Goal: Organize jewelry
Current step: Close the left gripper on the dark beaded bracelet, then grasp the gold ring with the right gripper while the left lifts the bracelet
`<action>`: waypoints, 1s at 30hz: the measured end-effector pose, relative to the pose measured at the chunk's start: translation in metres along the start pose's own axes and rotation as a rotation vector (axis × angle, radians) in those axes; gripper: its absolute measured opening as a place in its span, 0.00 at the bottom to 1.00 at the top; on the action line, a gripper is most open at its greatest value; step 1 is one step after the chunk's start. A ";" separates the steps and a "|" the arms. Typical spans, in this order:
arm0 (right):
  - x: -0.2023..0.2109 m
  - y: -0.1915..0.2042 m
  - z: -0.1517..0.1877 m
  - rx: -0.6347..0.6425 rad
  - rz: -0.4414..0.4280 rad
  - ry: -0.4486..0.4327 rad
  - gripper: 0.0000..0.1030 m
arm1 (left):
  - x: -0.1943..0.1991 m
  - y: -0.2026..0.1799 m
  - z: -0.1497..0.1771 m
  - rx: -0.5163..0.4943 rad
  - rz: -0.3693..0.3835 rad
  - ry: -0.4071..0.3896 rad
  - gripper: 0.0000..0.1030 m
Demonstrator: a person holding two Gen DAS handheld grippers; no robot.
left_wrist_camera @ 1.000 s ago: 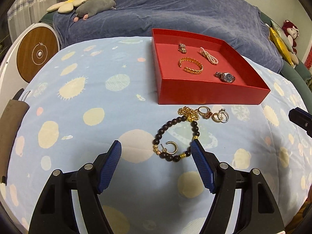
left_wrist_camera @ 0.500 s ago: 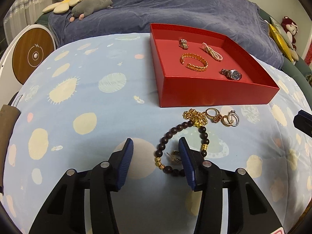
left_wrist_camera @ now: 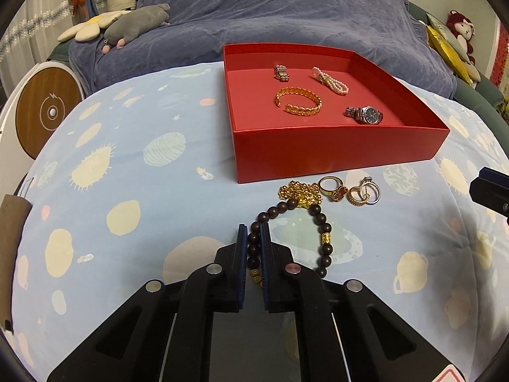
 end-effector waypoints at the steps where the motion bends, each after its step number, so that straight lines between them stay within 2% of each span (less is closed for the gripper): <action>1: 0.000 0.001 -0.001 0.001 -0.001 0.001 0.46 | 0.002 -0.001 0.001 0.009 0.018 0.005 0.05; 8: -0.005 0.021 -0.001 0.024 -0.036 0.013 0.45 | 0.037 -0.014 -0.009 0.038 0.131 -0.036 0.05; 14: -0.015 0.052 -0.004 0.064 -0.082 0.026 0.45 | 0.064 -0.011 -0.022 0.071 0.192 -0.077 0.05; 21: -0.039 0.087 -0.011 0.127 -0.125 0.030 0.43 | 0.077 0.012 -0.031 0.118 0.187 -0.104 0.05; 30: -0.082 0.113 -0.019 0.169 -0.129 0.066 0.27 | 0.075 0.047 -0.028 0.165 0.148 -0.101 0.05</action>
Point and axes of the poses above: each gripper's, at about its wrist camera, not at the fingertips, and x roughly against the way its jaws point, y to its left, z to its underside, the point moved 10 cm from there along -x, roughly the way its jaws point
